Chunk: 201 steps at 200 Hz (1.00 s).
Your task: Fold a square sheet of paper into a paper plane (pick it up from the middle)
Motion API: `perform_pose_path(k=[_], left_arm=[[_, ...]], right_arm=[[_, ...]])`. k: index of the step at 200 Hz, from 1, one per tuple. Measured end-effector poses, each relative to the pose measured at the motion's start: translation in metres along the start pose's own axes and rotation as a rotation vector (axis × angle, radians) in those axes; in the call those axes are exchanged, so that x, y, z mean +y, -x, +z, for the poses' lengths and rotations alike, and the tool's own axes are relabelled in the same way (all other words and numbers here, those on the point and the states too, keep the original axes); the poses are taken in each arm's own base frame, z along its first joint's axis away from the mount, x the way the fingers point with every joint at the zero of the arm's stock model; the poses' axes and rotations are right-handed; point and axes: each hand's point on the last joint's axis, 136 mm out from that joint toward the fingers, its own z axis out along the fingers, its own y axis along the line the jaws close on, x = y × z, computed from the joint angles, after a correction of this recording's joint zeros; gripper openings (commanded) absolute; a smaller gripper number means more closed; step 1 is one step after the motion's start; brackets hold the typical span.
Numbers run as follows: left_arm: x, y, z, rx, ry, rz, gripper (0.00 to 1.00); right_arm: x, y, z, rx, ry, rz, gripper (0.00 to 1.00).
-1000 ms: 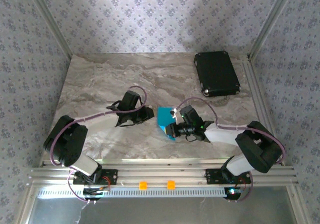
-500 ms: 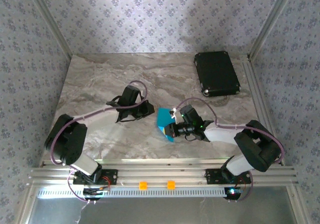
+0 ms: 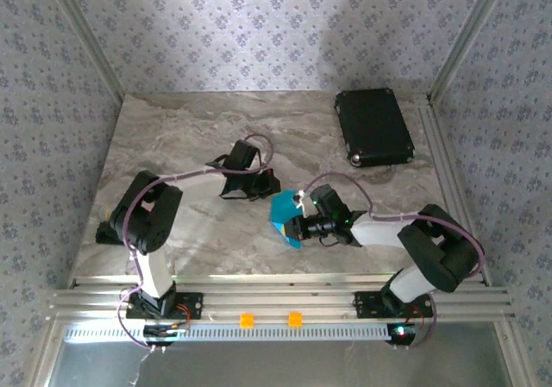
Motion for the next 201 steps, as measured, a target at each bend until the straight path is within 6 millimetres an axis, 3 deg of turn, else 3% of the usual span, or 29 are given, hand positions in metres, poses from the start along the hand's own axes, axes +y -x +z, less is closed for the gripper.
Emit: perform_pose_path(k=[27,70,201], left_arm=[[0.000,-0.002,0.016,0.044,0.013,0.022,0.05],[0.024,-0.014,0.035,0.108,0.072,0.001,0.03],[0.032,-0.018,0.037,0.116,0.092,0.013,0.02]], right_arm=[[0.001,0.000,0.000,-0.002,0.004,-0.002,0.02],[0.001,0.002,-0.001,-0.005,0.012,0.006,0.02],[-0.032,0.013,-0.015,-0.036,-0.039,0.078,0.02]])
